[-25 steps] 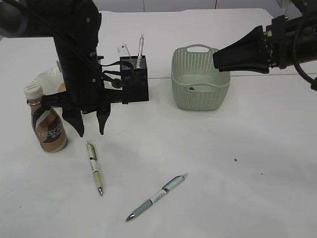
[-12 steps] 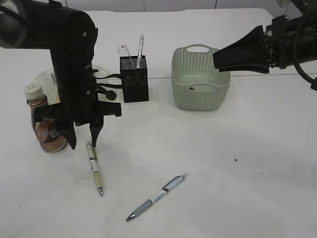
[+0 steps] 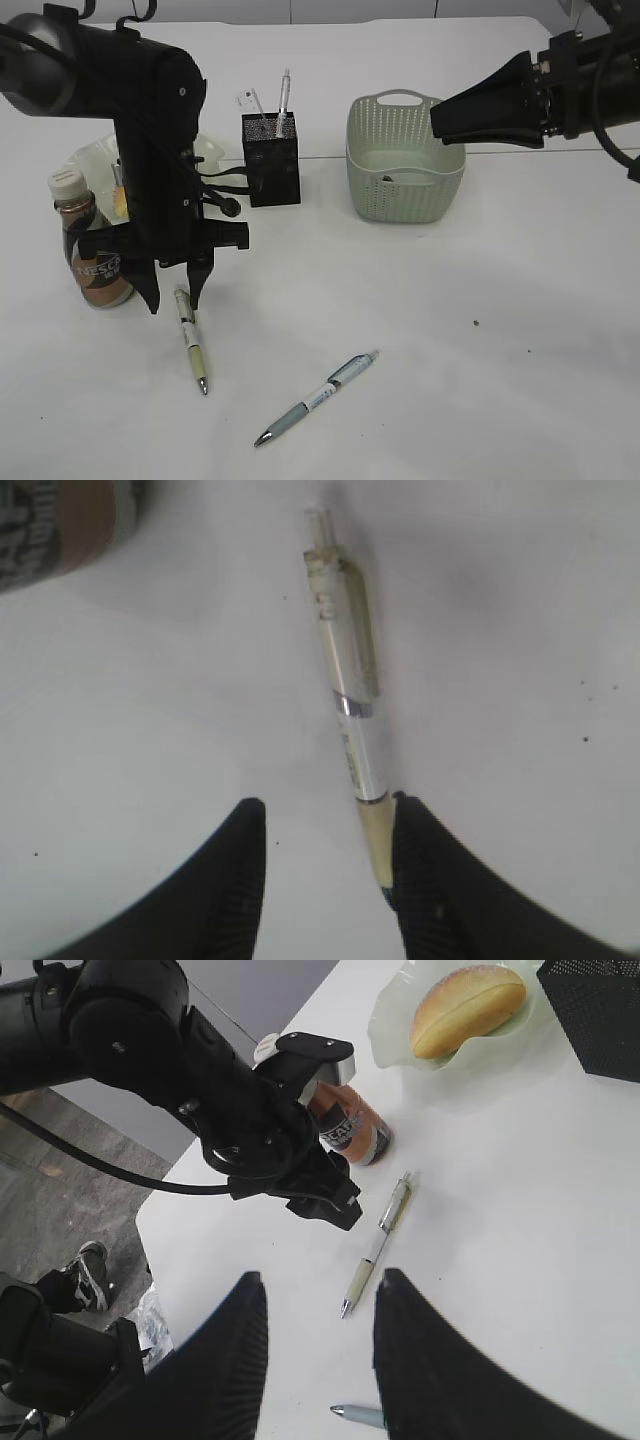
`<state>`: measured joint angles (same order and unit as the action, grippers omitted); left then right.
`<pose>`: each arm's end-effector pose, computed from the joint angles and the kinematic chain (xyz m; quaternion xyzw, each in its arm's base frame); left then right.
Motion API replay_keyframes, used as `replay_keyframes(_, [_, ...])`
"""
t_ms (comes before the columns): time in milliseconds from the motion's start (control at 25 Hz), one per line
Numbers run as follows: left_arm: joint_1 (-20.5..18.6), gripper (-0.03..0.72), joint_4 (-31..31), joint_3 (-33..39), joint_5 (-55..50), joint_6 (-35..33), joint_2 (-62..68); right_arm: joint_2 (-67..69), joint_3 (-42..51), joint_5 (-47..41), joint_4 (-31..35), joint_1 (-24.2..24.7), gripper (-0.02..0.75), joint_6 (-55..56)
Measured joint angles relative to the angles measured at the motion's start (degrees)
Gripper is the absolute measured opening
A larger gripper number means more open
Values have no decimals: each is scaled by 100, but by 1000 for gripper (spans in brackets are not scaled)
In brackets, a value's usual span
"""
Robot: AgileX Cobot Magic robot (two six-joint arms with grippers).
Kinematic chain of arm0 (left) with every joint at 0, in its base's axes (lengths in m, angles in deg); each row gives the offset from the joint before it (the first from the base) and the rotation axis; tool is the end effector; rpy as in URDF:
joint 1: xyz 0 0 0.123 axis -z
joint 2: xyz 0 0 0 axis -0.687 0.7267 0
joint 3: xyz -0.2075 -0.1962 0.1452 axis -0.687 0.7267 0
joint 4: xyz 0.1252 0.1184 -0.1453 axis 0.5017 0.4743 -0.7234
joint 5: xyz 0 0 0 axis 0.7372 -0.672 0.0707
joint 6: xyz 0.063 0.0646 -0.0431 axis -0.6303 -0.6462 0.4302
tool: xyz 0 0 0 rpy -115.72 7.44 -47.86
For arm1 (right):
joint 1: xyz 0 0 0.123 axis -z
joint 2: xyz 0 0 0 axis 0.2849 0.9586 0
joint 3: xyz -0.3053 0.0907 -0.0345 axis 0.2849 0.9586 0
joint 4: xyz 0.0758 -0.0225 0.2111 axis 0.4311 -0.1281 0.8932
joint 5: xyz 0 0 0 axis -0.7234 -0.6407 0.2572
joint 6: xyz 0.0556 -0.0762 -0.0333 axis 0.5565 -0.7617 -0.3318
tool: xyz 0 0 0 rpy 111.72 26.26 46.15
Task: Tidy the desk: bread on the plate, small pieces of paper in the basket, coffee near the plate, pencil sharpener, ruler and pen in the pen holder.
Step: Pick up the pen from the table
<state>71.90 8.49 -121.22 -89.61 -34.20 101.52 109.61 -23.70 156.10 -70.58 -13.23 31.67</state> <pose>0.3546 -0.1878 0.1956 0.1173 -0.9918 -0.0440 0.0254 0.3197 0.0712 0.3337 -0.2504 0.7889 0.4532 0.3308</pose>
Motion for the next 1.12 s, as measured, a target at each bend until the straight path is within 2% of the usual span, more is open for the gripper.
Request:
replay_keyframes(640, [0,317,-11,0,378,0,252,0,0,0,0,0,265,0])
replay_keyframes(1120, [-159,316,-109,0,454,20,259,0,0,0,0,0,265,0])
